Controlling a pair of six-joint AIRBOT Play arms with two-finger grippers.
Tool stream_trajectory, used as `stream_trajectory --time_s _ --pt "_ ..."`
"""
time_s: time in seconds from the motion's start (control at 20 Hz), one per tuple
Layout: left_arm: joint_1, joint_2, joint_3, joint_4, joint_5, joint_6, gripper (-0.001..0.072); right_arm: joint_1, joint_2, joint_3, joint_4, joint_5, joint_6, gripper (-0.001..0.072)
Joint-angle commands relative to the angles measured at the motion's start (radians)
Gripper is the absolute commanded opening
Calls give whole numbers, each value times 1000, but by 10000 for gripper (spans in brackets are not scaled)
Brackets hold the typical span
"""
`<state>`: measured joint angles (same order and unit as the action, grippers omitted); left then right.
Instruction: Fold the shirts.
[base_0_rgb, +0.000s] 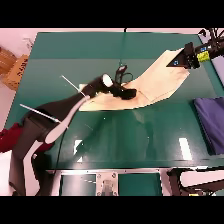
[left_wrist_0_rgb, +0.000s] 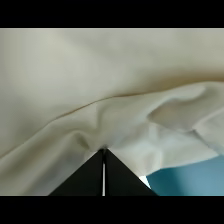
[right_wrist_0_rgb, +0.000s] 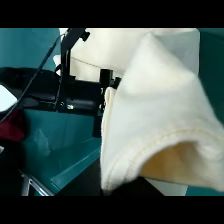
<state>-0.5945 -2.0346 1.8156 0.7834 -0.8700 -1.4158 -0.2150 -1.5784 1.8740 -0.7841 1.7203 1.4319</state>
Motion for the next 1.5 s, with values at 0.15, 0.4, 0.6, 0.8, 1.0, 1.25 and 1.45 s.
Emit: stream_trajectory --time_s 0.15,0.4,0.6,0.8,1.0,1.25,1.45 --pt "247 27 317 447 -736 -49 18 175 3 -6 -1 -134 126 24" --pt "452 124 285 700 -815 -66 19 526 -22 -148 -1 -559 192 24" --pt "559 135 271 698 -818 -72 19 849 -193 -233 42 -1132 191 93" --pt "594 137 271 698 -829 -68 19 950 -301 -224 27 -1294 187 591" --pt "594 136 271 697 -832 -68 19 712 -208 -224 -35 -1005 188 589" --pt "594 136 271 698 -833 -69 19 333 -137 -235 -175 -577 187 589" --pt "594 136 271 698 -832 -76 19 222 -153 -416 -148 -554 180 589"
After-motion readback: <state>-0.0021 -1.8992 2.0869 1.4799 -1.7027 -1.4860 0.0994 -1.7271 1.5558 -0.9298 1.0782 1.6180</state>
